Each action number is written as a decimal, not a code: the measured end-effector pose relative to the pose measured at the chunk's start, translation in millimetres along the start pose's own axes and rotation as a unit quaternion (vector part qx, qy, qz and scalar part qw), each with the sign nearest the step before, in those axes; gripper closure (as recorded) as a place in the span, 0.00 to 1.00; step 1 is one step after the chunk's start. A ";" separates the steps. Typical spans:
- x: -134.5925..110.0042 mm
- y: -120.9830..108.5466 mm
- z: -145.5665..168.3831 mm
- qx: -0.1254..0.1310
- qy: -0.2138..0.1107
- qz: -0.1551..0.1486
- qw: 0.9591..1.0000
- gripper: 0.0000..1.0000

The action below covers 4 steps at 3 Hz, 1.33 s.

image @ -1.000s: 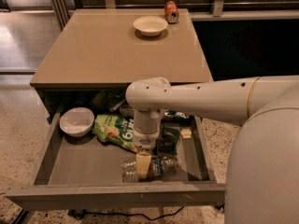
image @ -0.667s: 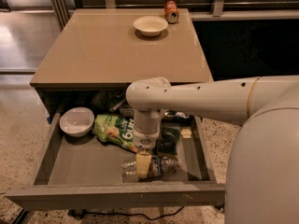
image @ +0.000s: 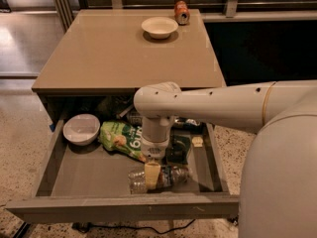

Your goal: Place water bottle into top drawer

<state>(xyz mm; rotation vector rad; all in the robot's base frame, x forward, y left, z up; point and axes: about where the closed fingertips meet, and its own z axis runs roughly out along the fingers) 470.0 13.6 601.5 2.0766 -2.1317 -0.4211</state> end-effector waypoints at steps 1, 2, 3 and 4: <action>0.0 0.0 0.0 0.000 0.000 0.000 1.000 0.27; 0.0 0.0 0.0 0.000 0.000 0.000 1.000 0.04; 0.0 0.0 0.1 0.000 0.000 0.000 1.000 0.00; 0.0 0.1 0.1 0.000 0.000 0.000 1.000 0.00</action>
Offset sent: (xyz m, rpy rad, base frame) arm 0.0000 0.0000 0.0000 0.0000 0.0000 0.0000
